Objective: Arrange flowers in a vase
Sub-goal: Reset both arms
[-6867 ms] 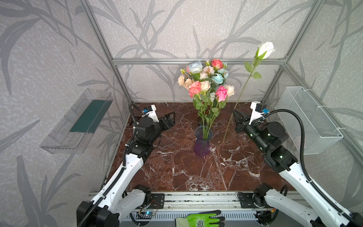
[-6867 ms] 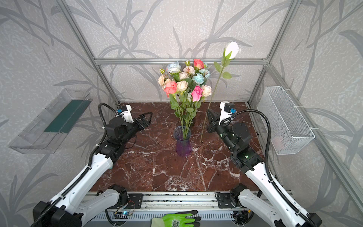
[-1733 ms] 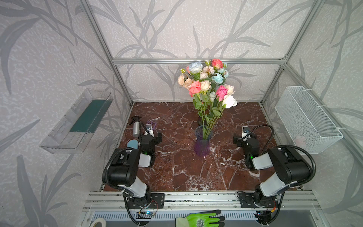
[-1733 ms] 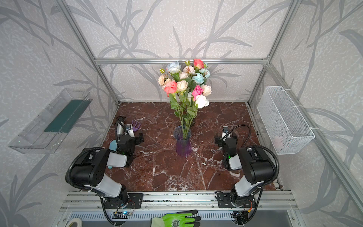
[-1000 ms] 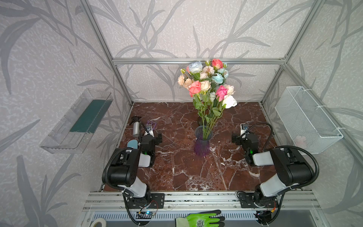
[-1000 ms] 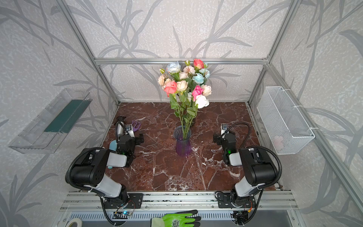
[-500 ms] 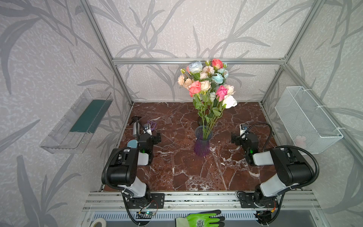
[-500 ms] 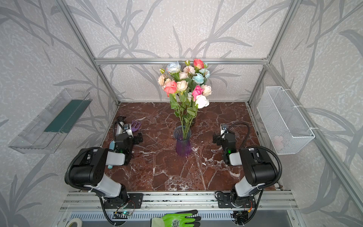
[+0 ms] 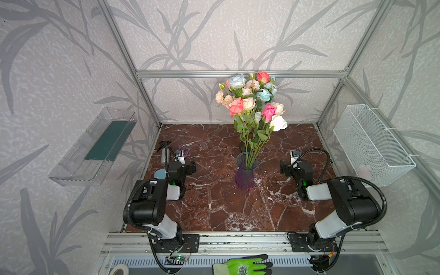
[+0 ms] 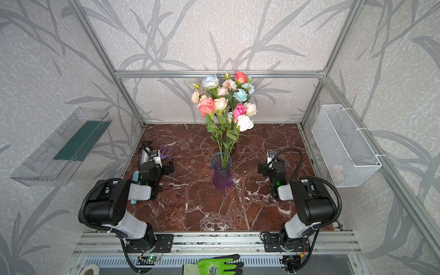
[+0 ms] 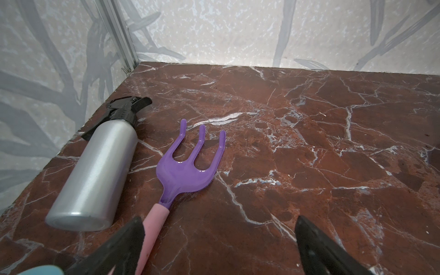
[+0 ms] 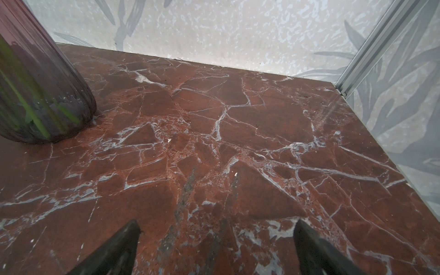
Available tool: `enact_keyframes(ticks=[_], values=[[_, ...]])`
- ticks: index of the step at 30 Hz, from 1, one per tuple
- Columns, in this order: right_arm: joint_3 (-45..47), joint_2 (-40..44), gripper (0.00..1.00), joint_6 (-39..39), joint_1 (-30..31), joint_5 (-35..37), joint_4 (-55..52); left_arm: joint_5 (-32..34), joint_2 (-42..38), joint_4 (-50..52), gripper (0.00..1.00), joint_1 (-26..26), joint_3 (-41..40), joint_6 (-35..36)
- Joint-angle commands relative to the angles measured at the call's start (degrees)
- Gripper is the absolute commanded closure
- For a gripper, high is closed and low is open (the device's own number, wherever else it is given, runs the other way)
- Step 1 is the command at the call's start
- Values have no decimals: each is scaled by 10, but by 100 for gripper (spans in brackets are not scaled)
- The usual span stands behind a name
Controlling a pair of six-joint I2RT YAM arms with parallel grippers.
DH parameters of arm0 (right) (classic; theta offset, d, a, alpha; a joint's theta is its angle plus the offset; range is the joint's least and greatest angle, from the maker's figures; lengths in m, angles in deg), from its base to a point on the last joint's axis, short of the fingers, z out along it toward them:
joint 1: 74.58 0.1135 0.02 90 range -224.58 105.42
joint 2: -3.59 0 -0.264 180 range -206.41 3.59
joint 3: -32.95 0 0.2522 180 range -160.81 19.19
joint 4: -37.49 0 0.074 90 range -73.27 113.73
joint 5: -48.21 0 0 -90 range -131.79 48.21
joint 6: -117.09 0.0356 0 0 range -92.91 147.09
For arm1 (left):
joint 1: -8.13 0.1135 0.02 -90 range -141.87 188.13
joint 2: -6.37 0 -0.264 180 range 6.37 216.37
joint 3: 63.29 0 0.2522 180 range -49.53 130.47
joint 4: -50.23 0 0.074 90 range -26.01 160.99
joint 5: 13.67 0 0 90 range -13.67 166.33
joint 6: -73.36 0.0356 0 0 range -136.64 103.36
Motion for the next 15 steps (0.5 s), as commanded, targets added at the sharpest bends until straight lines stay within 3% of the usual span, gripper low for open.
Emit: enact_keyframes(ticks=[1, 15], values=[[-9, 7, 1, -4, 2, 1, 8, -5, -13, -15, 1, 3, -2, 6], [-6, 6, 1, -7, 7, 12, 13, -5, -13, -15, 1, 3, -2, 6]])
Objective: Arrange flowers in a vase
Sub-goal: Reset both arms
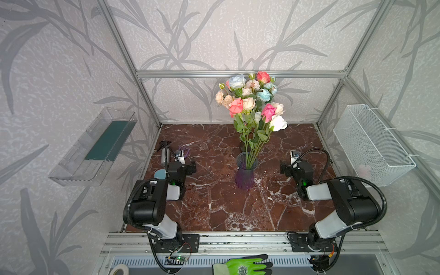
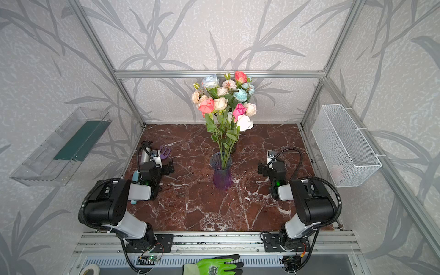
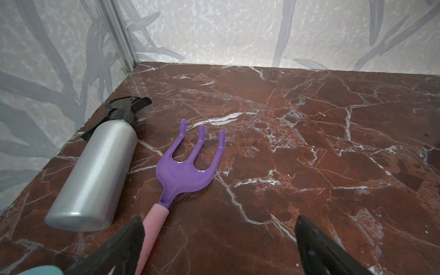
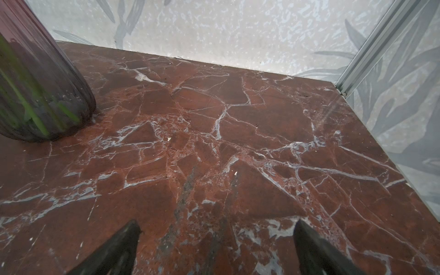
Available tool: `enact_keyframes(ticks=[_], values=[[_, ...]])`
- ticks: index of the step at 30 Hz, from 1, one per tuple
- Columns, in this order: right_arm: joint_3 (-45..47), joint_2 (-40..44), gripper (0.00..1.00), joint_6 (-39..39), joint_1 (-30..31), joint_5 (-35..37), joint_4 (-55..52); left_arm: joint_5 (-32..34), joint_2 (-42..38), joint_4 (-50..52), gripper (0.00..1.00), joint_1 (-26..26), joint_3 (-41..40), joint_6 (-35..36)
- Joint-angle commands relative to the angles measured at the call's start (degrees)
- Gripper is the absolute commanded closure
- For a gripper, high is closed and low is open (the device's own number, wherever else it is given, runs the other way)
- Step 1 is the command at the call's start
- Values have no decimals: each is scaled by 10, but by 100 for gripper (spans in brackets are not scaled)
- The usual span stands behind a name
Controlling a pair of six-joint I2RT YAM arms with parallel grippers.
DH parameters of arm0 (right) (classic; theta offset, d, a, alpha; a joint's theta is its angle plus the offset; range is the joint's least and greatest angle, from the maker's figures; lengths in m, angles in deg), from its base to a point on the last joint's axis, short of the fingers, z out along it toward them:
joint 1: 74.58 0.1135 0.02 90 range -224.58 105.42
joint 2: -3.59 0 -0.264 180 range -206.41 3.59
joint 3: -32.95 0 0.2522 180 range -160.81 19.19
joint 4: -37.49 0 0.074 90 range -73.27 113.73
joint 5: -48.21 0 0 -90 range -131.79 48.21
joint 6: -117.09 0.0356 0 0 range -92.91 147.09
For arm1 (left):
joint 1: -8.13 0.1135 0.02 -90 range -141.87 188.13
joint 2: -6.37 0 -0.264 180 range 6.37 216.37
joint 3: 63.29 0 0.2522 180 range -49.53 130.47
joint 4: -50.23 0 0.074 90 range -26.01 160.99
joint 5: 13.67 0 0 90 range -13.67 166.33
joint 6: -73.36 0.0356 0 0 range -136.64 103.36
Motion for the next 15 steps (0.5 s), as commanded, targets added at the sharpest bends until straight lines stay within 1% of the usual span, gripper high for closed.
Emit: enact_keyframes(ticks=[1, 3, 4, 6, 7, 9, 10, 11, 12, 14, 15], values=[[-7, 6, 1, -5, 6, 11, 15, -4, -13, -15, 1, 3, -2, 6], [-7, 6, 1, -5, 6, 5, 15, -4, -13, -14, 1, 3, -3, 6], [-5, 8, 1, -20, 6, -37, 15, -4, -13, -15, 1, 3, -3, 6], [24, 6, 1, -45, 3, -107, 70, -4, -13, -15, 1, 3, -2, 6], [33, 6, 1, -47, 2, -118, 87, -4, -13, -15, 1, 3, -3, 6], [27, 6, 1, -40, -4, -124, 77, -4, -13, -15, 1, 3, -2, 6], [10, 6, 1, -30, -6, -95, 51, -5, -13, -15, 1, 3, -2, 6], [-8, 9, 1, -11, -6, -50, 11, -4, -13, -14, 1, 3, -3, 6], [-13, 12, 1, 1, -9, -38, -9, -4, -13, -14, 1, 3, -2, 6], [-9, 8, 1, 0, -11, -38, 10, -4, -13, -15, 1, 3, -2, 6], [-10, 11, 1, -5, -11, -59, 0, -4, -13, -14, 1, 3, -2, 6]])
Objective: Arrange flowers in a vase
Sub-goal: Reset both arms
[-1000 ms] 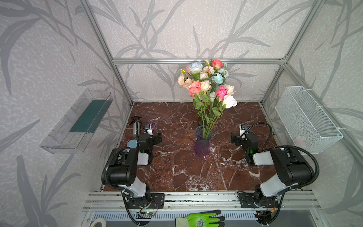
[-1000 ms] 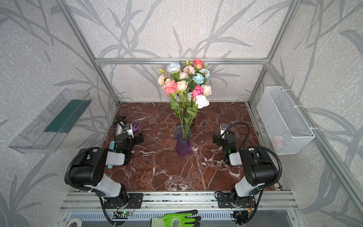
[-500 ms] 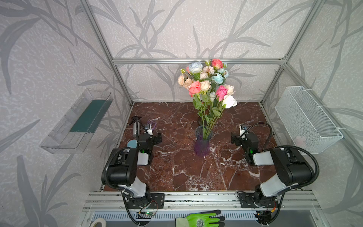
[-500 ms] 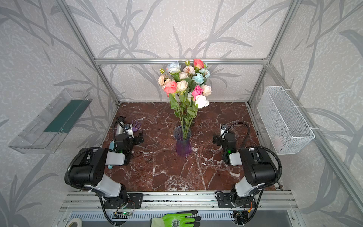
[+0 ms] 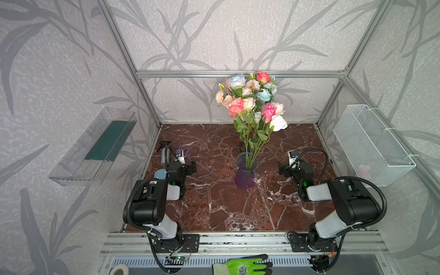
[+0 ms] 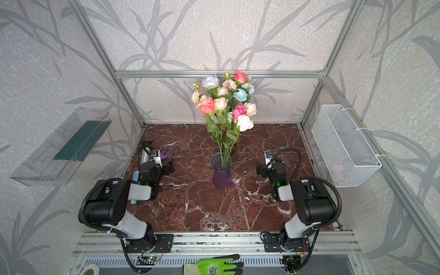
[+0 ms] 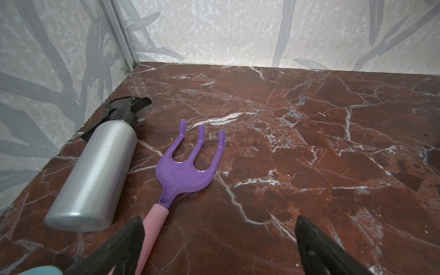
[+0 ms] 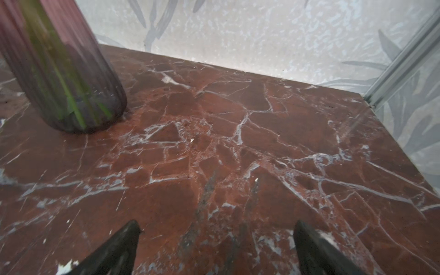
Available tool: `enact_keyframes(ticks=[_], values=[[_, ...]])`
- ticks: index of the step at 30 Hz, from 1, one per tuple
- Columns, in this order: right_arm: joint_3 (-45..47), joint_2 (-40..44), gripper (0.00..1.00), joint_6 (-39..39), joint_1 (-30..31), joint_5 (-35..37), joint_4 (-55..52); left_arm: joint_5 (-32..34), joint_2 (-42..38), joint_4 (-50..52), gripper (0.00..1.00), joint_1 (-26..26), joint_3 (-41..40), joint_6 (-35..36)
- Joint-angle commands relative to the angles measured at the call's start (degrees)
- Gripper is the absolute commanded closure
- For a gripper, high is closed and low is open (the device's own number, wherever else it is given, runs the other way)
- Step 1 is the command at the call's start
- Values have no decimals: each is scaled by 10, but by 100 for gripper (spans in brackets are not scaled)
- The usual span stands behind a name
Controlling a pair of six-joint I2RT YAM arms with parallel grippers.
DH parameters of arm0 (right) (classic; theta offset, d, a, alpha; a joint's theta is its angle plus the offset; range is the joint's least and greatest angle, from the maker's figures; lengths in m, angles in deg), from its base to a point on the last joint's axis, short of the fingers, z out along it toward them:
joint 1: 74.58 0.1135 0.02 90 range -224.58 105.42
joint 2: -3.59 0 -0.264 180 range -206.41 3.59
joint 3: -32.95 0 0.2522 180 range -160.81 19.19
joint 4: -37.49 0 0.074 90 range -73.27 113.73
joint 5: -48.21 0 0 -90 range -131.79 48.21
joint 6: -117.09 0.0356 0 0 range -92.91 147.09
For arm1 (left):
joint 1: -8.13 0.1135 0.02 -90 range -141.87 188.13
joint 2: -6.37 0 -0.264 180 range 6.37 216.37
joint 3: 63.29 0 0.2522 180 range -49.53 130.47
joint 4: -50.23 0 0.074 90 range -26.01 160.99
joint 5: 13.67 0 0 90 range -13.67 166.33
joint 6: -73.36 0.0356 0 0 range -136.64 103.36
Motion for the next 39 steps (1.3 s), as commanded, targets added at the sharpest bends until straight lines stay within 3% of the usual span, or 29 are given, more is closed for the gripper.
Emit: enact_keyframes(ticks=[1, 4, 10, 39], values=[[0, 9, 1, -9, -3, -39, 8, -4, -13, -14, 1, 3, -2, 6], [10, 8, 1, -19, -8, -83, 31, -4, -13, -14, 1, 3, -1, 6], [-4, 9, 1, 29, -14, 25, 4, -4, -13, -14, 1, 3, -2, 6], [-4, 8, 1, 29, -13, 28, 4, -8, -13, -12, 1, 3, 0, 6]])
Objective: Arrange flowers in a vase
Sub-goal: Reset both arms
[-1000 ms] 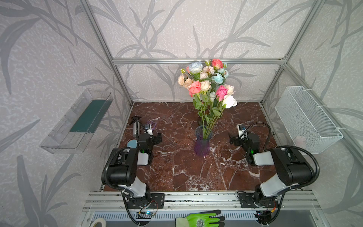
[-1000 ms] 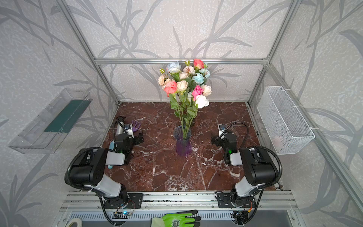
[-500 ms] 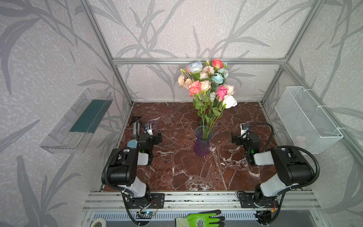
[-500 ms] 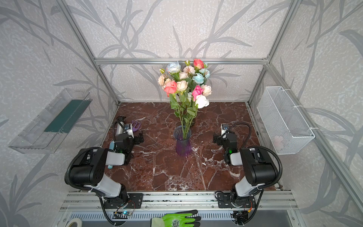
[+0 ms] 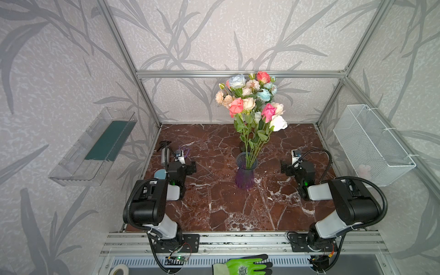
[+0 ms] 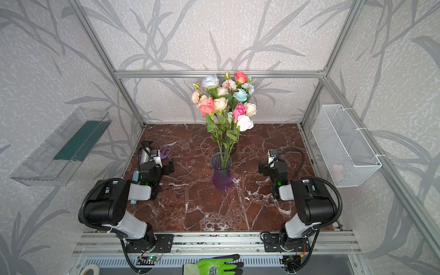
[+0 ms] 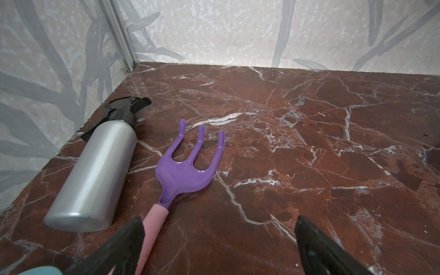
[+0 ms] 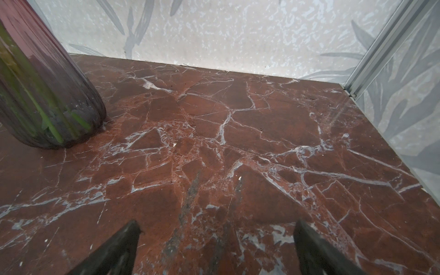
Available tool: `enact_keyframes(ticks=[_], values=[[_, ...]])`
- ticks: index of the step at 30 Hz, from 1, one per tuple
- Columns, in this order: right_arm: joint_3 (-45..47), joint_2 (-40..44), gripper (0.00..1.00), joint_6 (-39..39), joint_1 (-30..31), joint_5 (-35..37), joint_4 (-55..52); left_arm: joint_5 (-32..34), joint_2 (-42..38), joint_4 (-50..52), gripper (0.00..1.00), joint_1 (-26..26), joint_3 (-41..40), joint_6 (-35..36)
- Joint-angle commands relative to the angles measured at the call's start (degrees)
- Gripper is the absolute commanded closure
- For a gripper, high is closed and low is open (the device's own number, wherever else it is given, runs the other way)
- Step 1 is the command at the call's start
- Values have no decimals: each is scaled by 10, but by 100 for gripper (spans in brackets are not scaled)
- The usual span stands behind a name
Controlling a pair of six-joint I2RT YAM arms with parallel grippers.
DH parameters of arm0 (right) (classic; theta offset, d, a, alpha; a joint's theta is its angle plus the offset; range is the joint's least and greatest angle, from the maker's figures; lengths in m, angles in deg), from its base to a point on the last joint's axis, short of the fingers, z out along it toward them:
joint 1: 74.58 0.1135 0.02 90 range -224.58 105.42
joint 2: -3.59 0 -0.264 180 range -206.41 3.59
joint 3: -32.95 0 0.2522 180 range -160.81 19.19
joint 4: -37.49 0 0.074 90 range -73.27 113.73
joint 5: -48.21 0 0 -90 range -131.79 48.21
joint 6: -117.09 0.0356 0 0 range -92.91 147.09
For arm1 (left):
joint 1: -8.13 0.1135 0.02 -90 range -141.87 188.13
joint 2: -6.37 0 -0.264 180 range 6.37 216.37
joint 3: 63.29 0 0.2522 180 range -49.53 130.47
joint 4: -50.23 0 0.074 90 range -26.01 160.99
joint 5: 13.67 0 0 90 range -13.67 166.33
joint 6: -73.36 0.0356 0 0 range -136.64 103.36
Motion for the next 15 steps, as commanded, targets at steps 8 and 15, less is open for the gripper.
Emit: enact_keyframes(ticks=[8, 15], values=[[-9, 8, 1, -3, 2, 10, -2, -6, -12, -10, 1, 3, 1, 6], [-10, 8, 1, -6, 8, 18, -4, -8, -12, -6, 1, 4, 3, 5]])
